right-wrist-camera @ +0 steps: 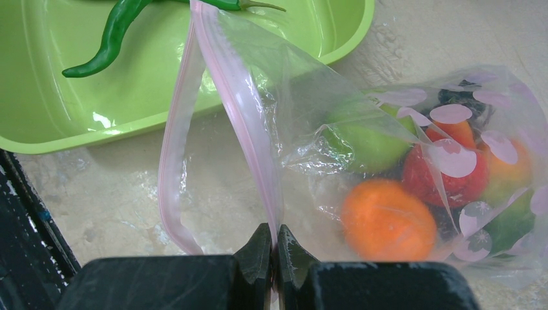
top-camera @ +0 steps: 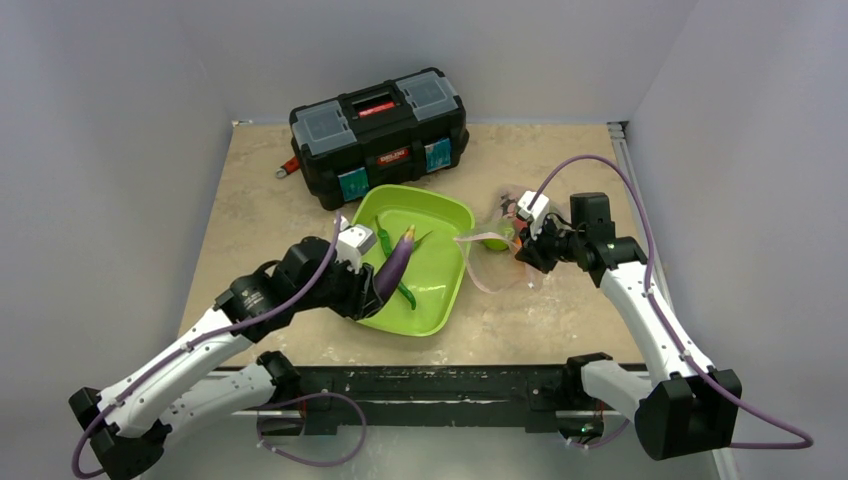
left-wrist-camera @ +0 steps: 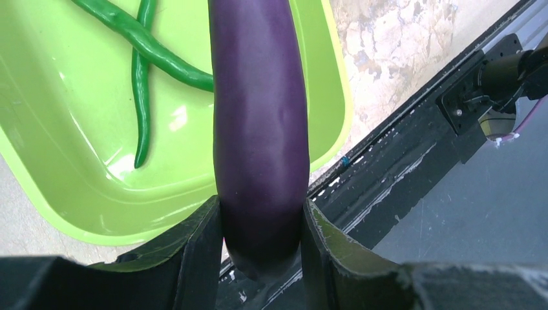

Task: Open the zip-top bag and remove the fake food
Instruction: Place the fake vegetable in the bin.

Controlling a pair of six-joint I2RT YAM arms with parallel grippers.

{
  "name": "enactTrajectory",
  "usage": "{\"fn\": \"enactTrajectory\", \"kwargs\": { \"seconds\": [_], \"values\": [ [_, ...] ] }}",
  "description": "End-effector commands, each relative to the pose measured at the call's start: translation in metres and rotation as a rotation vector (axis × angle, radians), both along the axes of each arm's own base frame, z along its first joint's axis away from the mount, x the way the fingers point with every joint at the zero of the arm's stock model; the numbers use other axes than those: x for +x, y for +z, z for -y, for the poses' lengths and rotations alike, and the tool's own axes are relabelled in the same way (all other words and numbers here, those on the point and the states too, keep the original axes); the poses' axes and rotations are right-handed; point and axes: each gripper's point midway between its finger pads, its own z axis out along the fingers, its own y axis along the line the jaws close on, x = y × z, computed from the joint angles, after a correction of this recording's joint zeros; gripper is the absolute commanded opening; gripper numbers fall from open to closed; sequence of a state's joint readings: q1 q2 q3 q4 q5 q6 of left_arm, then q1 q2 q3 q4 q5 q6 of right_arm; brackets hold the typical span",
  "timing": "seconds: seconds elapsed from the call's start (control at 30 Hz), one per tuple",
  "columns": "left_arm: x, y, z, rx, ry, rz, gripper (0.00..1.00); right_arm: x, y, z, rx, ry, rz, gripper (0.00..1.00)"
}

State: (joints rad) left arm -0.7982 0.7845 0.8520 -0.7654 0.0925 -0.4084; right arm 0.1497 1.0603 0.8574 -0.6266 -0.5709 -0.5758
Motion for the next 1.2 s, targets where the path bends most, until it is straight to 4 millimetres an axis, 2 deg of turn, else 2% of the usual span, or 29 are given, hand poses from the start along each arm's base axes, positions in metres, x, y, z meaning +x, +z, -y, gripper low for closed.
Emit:
{"fn": "enactTrajectory", "kwargs": {
  "seconds": [0.0,0.27,0.5,0.77,0.9,1.17],
  "values": [
    [0.015,0.004,0.006,-0.032,0.040,0.041,0.00,0.002,0.000,-0.002,0.010,0.013,0.012,0.00],
    [0.030,-0.002,0.011,-0.012,0.062,0.044,0.00,0.001,0.000,-0.002,0.011,0.015,0.013,0.00],
    [0.056,-0.024,0.011,0.039,0.142,0.019,0.00,0.001,0.000,-0.002,0.012,0.017,0.012,0.00],
    [0.086,-0.057,0.024,0.026,0.251,-0.079,0.00,0.002,0.000,-0.002,0.013,0.017,0.013,0.00],
    [0.097,-0.066,0.026,0.022,0.331,-0.108,0.00,0.003,-0.001,-0.002,0.012,0.016,0.011,0.00],
    [0.106,-0.073,0.049,-0.057,0.337,-0.161,0.34,0.002,-0.002,-0.002,0.011,0.015,0.008,0.00]
  ]
}}
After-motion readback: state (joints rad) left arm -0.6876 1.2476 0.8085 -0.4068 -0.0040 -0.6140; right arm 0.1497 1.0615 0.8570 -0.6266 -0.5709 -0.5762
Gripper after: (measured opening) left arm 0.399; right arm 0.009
